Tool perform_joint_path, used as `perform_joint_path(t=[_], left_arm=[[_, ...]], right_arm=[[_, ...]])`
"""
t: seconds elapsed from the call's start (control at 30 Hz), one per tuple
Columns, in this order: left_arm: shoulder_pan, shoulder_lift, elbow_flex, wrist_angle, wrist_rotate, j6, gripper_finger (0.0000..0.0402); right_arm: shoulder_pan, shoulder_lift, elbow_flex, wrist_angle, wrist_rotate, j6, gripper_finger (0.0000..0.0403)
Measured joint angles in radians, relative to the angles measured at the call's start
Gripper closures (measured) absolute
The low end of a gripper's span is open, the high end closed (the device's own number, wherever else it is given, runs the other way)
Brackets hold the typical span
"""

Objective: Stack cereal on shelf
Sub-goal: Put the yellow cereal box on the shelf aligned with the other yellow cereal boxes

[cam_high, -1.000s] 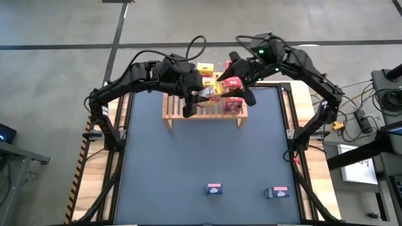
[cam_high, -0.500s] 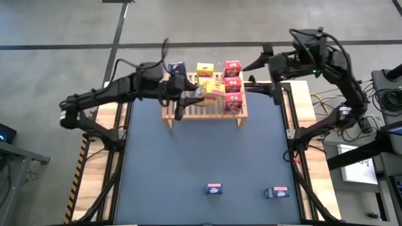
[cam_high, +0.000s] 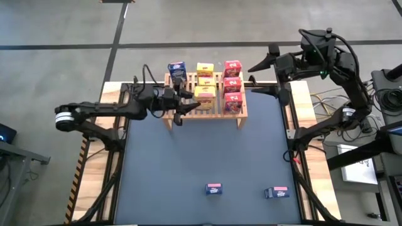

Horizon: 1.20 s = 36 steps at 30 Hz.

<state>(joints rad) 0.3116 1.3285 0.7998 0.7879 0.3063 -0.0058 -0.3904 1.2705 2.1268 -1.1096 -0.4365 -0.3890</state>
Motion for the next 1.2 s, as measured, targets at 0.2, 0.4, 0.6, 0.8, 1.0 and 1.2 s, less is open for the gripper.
perform_joint_path(t=[0.2,0.4,0.6,0.8,1.0,1.2], left_arm=[[0.047,0.15,-0.101,0.303,0.038,-0.074,0.0259],[0.06,0.288,-0.081,0.394,0.079,-0.091,0.0259],[0.06,0.351,-0.062,0.397,0.076,-0.089,0.0259],[0.062,0.32,-0.107,0.415,0.069,-0.086,0.0259],[0.062,0.267,-0.172,0.442,-0.004,-0.071,0.0259],[0.062,0.266,-0.19,0.444,-0.012,-0.072,0.0259]], right_arm=[[0.0,0.012,-0.001,-0.008,0.0,-0.005,0.0103],[0.0,0.023,-0.001,-0.017,-0.007,-0.005,0.0105],[0.0,0.027,-0.001,-0.033,-0.007,-0.005,0.0106],[0.0,0.029,-0.003,-0.046,-0.007,-0.008,0.0103],[0.0,0.029,-0.005,-0.046,-0.007,-0.016,0.0105],[0.0,0.03,-0.024,-0.045,-0.008,-0.024,0.0106]])
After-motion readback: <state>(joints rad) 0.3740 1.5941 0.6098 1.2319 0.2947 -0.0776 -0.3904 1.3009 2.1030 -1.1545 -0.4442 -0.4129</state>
